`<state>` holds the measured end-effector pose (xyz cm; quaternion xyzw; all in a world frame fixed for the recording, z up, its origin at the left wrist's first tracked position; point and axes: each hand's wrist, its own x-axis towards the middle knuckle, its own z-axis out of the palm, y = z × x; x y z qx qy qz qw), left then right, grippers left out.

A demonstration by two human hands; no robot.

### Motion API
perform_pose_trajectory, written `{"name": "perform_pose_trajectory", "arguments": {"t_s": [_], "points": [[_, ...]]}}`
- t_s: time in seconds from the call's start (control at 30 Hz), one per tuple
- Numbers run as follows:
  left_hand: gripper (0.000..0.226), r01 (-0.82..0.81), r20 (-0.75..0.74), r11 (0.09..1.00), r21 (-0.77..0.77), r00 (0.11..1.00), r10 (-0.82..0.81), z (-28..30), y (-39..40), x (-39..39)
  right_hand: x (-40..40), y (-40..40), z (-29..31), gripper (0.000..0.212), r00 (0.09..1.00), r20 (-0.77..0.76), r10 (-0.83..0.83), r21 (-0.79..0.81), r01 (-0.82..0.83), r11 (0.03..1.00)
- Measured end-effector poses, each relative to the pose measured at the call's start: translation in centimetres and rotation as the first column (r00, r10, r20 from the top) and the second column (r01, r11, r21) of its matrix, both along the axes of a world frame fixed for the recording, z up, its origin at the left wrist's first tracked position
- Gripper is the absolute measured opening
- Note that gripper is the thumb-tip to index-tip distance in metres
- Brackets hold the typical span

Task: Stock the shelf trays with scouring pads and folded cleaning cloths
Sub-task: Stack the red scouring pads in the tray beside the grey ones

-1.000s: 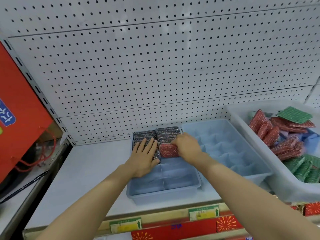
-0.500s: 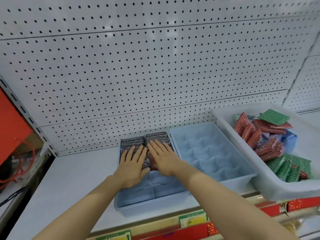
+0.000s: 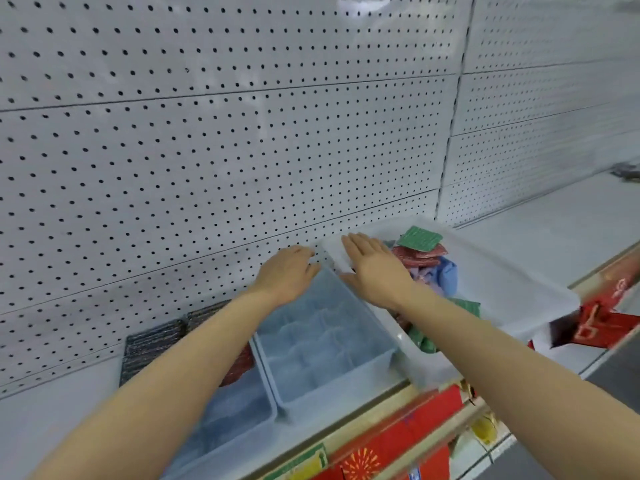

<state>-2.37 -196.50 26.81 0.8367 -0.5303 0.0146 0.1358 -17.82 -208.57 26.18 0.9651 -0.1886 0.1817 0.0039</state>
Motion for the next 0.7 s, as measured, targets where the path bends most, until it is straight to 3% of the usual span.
{"name": "perform_pose_trajectory", "arguments": {"t_s": [0.27,0.37,0.53,0.7], "points": [[0.038,-0.049,-0.079,0.991,0.121,0.995,0.059,-2.5,-15.0,-4.1,-5.2,-8.6,0.6,0.06,0.997,-0.042,-0.07,-0.004,0.07,0.998],[0.051,-0.075,-0.165,0.988,0.133,0.982,0.096,-3.8,-16.6,-4.1,-5.4,-10.6,0.1,0.05,0.997,-0.055,-0.052,0.053,0.055,0.997],[0.038,-0.033,-0.25,0.99,0.135,0.966,0.066,-3.8,-17.3,-3.7,-3.7,-11.9,-1.3,0.029,0.997,-0.047,0.066,0.121,-0.059,0.991],[0.046,-0.026,-0.288,0.997,0.075,0.956,0.047,-3.8,-17.0,-4.0,-1.4,-12.7,-2.5,0.033,0.951,-0.238,0.195,0.163,-0.159,0.974]]}}
